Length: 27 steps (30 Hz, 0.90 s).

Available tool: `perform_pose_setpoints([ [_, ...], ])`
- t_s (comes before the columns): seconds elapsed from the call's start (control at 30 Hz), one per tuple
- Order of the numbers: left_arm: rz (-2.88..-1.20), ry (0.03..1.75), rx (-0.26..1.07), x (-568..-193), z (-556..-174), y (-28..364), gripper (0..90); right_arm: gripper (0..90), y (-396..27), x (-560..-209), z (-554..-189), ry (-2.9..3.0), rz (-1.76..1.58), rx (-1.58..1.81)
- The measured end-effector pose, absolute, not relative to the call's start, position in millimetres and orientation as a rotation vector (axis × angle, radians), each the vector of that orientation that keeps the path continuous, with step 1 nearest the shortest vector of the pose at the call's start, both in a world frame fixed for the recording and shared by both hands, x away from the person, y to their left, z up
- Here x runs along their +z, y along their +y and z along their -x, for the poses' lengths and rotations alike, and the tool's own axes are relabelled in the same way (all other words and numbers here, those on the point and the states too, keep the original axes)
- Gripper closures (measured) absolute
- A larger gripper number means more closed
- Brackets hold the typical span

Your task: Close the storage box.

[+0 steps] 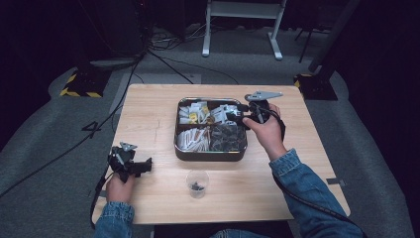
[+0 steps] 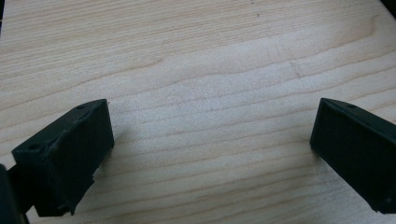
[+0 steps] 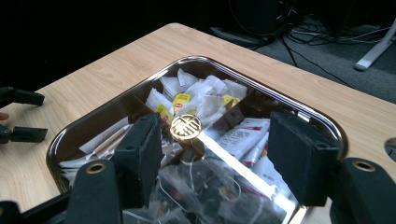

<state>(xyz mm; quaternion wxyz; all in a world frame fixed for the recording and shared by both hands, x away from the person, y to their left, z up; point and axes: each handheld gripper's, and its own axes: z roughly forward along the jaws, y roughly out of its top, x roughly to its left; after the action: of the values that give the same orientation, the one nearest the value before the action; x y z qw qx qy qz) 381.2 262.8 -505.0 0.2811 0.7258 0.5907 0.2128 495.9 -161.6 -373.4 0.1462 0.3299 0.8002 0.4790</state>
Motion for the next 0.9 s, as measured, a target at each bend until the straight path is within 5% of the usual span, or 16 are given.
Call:
perform_pose_setpoints([
  [0.9,-1.954,1.567,0.566,-505,-383,263,0.0,33.4,-287,-397,-464,2.227,-1.077,1.272],
])
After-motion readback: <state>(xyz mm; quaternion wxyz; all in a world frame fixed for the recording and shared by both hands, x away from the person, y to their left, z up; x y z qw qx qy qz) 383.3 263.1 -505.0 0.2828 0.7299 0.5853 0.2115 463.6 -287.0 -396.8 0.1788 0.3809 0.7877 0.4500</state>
